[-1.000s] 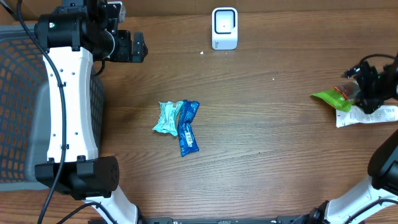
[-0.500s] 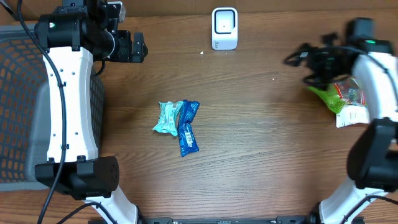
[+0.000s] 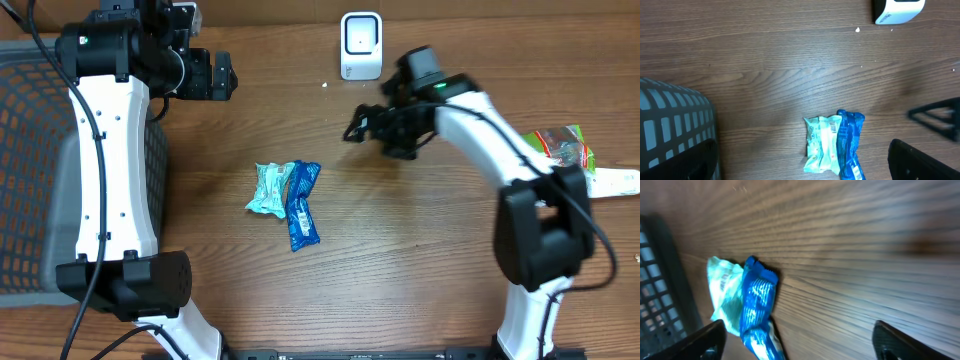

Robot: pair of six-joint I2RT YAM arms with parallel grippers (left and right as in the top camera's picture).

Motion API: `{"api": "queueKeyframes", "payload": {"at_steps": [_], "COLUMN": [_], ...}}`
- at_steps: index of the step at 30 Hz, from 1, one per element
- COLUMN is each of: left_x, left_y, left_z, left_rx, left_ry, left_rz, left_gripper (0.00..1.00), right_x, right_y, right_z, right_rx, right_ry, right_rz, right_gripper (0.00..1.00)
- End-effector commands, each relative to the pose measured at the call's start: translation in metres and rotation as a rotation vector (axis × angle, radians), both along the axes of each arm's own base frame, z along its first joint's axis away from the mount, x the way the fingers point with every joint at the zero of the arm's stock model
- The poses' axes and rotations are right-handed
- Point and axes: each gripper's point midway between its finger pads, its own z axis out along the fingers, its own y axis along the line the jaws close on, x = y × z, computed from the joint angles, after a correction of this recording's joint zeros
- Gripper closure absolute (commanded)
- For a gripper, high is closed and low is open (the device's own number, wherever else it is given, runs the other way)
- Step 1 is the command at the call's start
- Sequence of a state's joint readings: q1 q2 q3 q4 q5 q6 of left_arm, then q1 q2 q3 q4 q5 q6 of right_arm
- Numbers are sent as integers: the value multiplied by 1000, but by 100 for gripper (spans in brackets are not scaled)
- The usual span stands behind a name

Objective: Scan the item barcode
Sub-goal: 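Reach the right gripper to the blue wrapped bar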

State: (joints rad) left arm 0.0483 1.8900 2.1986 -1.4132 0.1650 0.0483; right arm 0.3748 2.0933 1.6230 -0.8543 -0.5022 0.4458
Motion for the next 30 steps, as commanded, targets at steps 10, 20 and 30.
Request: {"api": "queueKeyframes", "payload": {"at_steps": [10,20,30], "left_x": [1,1,1], "left_y": [-1,-1,-1], "left_z": [-2,-2,-2], "left_rx": [-12,-12,-12], "left_ry": [5,5,5], "left_rz": [0,0,1], "left_gripper": [1,0,1], "right_x": [-8,-13,-8], "right_y": [76,88,69], "right_z": [-34,-63,-65], "right_rx": [-34,-104,-139], "right_ry": [-59,-55,-26], "right_rz": [4,-35,-71], "right_gripper": [44,50,96]}}
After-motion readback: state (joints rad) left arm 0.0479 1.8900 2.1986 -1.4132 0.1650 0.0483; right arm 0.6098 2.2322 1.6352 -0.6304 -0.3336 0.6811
